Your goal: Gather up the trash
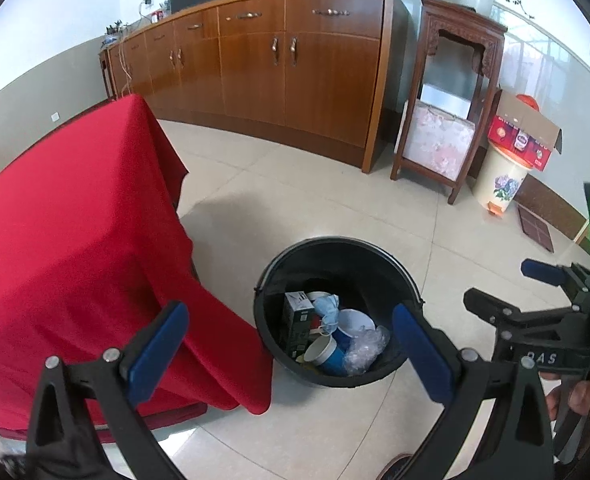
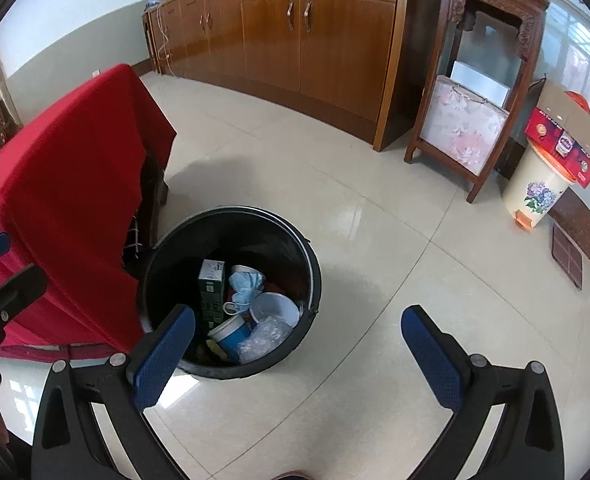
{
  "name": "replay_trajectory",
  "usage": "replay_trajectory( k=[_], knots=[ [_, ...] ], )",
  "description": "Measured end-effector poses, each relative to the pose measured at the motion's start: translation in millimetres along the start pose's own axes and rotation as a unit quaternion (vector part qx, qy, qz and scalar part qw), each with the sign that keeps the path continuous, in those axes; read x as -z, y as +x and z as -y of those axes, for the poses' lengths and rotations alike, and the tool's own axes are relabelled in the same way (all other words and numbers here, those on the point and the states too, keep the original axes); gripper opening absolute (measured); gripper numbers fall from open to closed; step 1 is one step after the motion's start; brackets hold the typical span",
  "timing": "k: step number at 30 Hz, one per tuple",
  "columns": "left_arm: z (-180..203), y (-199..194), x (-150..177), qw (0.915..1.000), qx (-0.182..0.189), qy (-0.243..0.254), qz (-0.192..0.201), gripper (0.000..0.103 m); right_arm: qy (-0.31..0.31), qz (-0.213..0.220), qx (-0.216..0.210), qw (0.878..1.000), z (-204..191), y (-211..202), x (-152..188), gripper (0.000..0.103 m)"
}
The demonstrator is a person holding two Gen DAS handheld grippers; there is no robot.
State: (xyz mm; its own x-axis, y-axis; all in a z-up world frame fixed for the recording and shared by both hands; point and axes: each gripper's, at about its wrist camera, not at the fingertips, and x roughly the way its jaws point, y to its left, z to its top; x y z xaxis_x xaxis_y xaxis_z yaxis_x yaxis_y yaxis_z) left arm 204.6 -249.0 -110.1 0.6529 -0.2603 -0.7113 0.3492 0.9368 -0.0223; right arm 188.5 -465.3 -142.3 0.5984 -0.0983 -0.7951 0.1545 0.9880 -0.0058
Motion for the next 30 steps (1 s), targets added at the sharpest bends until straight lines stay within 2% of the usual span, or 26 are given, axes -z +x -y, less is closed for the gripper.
replay_trajectory(
  k=[3, 12, 17, 23, 30],
  knots=[
    [-4, -17, 3, 0.9999, -0.007, 0.01, 0.009, 0.103, -0.003, 0.027, -0.005, 1.0, -14, -27, 6, 0.103],
    [-40, -75, 19, 0.9985, -0.027, -0.011, 0.046, 0.103, -0.023, 0.077, -0.027, 0.996, -68, -92, 29, 0.103],
    [-53, -110, 20, 0.997, -0.03, -0.021, 0.069, 0.103, -0.013, 0.093, -0.023, 0.995, -86, -132, 35, 0.103],
    [-61, -157, 18, 0.9943, -0.036, -0.021, 0.098, 0.103, -0.009, 0.112, 0.01, 0.994, -102, -188, 43, 0.103],
    [-74, -209, 21, 0.9887, -0.048, -0.034, 0.138, 0.103, -0.023, 0.144, 0.008, 0.989, -125, -254, 52, 0.103]
  ],
)
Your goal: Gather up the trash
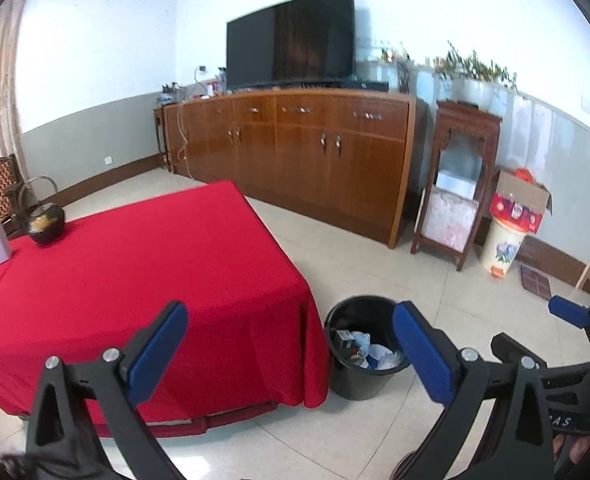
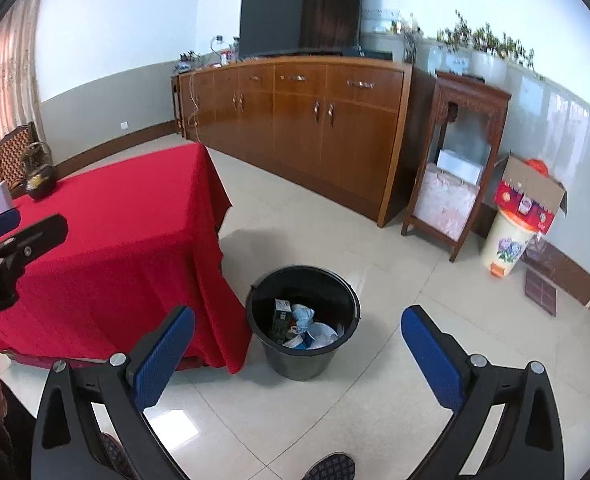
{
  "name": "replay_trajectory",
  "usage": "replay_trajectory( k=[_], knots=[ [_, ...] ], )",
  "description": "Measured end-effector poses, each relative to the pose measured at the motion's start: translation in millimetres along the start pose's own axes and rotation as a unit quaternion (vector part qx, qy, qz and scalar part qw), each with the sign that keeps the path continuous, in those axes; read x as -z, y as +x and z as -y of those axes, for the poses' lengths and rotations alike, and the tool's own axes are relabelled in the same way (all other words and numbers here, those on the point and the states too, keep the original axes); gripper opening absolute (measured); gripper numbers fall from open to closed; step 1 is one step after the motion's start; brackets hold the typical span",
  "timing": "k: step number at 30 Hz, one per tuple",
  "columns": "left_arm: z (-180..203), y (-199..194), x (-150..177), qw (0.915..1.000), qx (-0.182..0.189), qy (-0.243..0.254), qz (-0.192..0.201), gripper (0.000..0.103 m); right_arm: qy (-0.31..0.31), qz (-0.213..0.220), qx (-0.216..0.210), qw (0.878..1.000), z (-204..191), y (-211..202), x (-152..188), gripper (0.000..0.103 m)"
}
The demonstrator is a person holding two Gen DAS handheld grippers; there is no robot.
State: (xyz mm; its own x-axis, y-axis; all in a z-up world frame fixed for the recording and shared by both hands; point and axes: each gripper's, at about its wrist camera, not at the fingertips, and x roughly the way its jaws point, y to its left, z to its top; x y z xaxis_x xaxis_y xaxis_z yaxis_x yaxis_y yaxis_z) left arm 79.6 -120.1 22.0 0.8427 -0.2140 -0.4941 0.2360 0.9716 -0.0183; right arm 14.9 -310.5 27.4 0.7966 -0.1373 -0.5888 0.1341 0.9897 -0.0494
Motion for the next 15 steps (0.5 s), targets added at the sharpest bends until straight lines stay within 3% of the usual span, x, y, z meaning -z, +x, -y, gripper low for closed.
replay_trajectory(
  k=[7, 15],
  knots=[
    [-6, -46, -11, 0.9992, -0.007, 0.002, 0.04, 0.103, -0.01, 0.029, -0.012, 0.999, -15, -53, -14, 0.103],
    [-11, -73, -15, 0.9978, -0.008, 0.0, 0.065, 0.103, -0.023, 0.058, 0.008, 0.998, -16, -90, -28, 0.103]
  ],
)
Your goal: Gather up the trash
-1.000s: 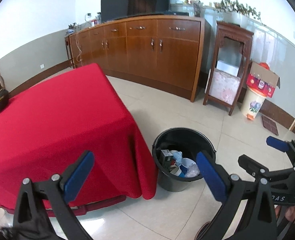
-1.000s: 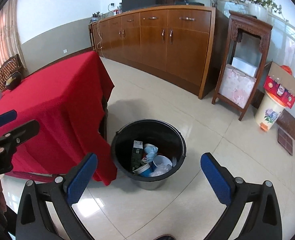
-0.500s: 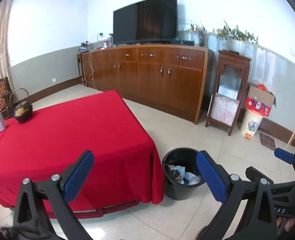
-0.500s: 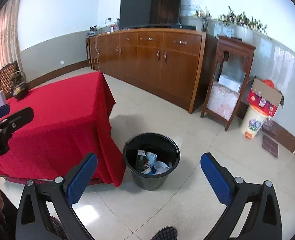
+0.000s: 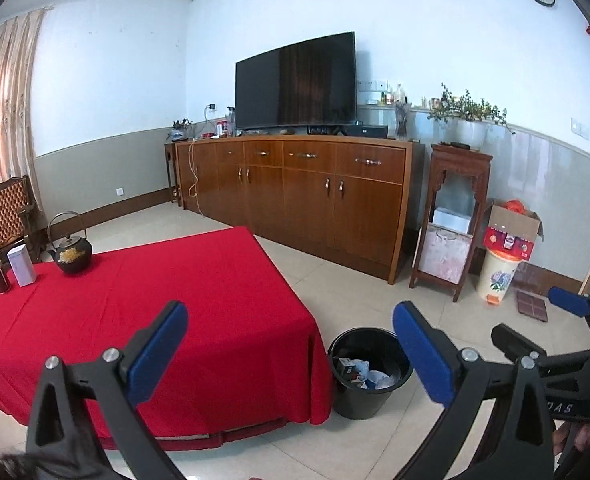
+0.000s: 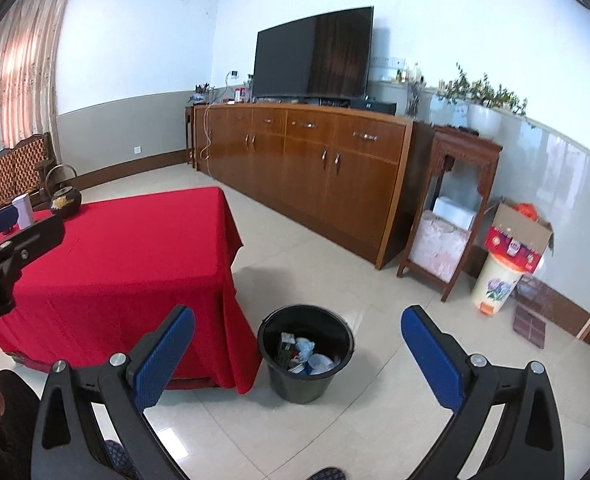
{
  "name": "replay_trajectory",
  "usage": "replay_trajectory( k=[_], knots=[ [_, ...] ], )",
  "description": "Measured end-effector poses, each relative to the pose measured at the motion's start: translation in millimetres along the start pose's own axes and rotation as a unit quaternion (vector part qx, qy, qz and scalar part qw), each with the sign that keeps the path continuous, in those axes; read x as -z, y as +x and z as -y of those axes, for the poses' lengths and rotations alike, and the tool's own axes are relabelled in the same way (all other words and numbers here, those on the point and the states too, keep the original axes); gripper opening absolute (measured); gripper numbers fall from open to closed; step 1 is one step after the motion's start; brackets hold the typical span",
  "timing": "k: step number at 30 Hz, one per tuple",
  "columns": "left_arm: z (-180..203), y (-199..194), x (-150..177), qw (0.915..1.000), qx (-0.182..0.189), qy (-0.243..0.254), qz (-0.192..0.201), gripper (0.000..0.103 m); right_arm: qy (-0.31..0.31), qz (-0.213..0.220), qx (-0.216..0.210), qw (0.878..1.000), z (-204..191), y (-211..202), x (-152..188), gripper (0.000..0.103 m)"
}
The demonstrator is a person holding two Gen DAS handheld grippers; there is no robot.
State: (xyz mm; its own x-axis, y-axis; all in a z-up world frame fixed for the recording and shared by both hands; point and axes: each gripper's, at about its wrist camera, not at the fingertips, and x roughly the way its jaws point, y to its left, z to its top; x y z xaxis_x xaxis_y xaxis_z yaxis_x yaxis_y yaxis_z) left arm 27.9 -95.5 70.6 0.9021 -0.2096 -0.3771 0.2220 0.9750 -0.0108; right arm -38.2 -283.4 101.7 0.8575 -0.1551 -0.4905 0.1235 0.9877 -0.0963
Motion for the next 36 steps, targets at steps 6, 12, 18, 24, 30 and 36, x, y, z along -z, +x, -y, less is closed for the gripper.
replay_trajectory(
  k=[6, 12, 18, 24, 30, 36],
  knots=[
    [-7, -7, 1, 0.9999, -0.008, -0.004, 0.012, 0.103, -0.002, -0.002, -0.007, 1.0, -6, -3, 1, 0.103],
    [-10, -11, 0, 0.9998, -0.013, -0.007, 0.015, 0.103, -0.003, -0.003, -0.018, 1.0, -14, 0, 1, 0.103],
    [-10, -12, 0, 0.9998, -0.012, -0.01, 0.014, 0.103, -0.003, 0.002, -0.017, 1.0, -14, -2, -2, 0.103],
    [-9, -12, -1, 0.9998, -0.01, -0.008, 0.014, 0.103, -0.001, 0.004, -0.016, 1.0, -14, -4, -2, 0.103],
    [-11, -12, -1, 0.9998, -0.01, -0.009, 0.013, 0.103, 0.0, 0.002, -0.017, 1.0, -13, -5, -2, 0.103],
    [-10, -12, -1, 0.9998, -0.01, -0.008, 0.013, 0.103, 0.002, 0.002, -0.019, 1.0, -12, -6, -1, 0.103]
  ],
)
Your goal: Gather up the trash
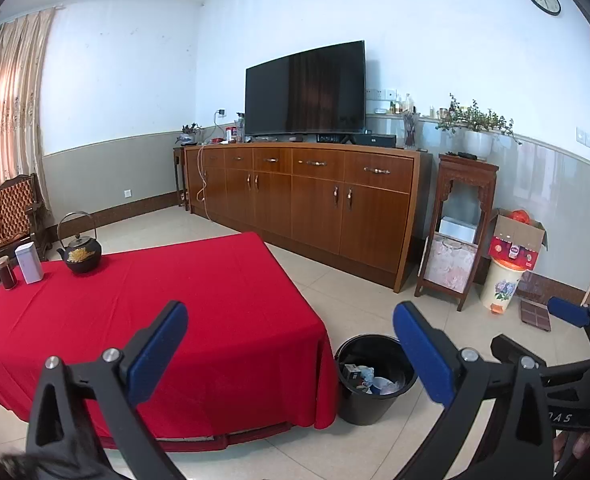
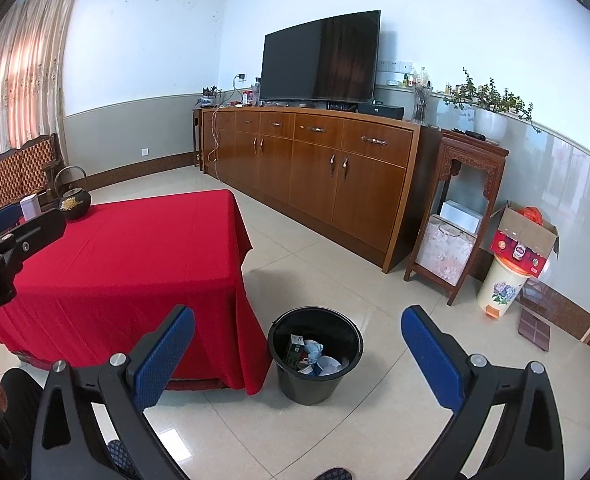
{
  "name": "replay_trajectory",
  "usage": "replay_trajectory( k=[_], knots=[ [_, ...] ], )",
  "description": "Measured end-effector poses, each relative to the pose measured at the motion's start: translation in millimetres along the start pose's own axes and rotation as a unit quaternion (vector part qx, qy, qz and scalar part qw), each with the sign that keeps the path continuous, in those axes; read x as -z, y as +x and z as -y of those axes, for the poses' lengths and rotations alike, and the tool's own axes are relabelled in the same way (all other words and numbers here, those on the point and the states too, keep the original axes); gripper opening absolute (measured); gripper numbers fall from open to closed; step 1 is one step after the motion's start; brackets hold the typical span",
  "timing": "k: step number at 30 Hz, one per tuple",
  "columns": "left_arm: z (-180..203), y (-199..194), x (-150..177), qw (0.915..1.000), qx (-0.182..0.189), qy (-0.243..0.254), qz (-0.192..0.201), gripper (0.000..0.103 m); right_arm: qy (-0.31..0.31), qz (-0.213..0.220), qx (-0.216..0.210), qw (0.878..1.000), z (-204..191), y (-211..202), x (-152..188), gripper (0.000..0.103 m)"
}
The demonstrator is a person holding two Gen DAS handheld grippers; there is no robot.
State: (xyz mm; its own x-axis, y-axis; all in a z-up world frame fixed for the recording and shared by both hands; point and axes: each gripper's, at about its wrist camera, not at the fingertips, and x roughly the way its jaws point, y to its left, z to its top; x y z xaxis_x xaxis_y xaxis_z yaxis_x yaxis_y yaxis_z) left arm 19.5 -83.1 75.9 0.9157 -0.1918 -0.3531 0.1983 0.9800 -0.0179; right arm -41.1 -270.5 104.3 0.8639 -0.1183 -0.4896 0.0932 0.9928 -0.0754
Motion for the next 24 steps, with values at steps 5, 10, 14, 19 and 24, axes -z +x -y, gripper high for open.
replay_trajectory(
  k=[5, 10, 14, 19, 24],
  knots=[
    [1.5, -0.4, -0.4, 1.0, -0.002, 0.001, 0.0, 0.103, 0.0, 0.0, 0.001, 1.0, 0.1, -0.5, 0.2, 0.103],
    [3.1, -0.5, -0.4, 1.0, 0.0, 0.0, -0.001, 0.103, 0.002, -0.002, 0.0, 1.0, 1.7, -1.6, 2.1, 0.103],
    [3.0, -0.5, -0.5, 1.0, 0.0, -0.001, -0.001, 0.103, 0.002, -0.003, 0.0, 1.0, 3.2, -1.6, 2.6, 0.103],
    [3.0, -0.7, -0.3, 1.0, 0.0, 0.0, 0.0, 0.103, 0.003, -0.003, -0.001, 1.0, 3.5, -1.4, 3.2, 0.103],
    [7.0, -1.5, -0.3, 1.0, 0.002, 0.0, 0.0, 0.103, 0.002, -0.004, -0.002, 1.0, 2.8, -1.0, 3.7, 0.103]
  ],
)
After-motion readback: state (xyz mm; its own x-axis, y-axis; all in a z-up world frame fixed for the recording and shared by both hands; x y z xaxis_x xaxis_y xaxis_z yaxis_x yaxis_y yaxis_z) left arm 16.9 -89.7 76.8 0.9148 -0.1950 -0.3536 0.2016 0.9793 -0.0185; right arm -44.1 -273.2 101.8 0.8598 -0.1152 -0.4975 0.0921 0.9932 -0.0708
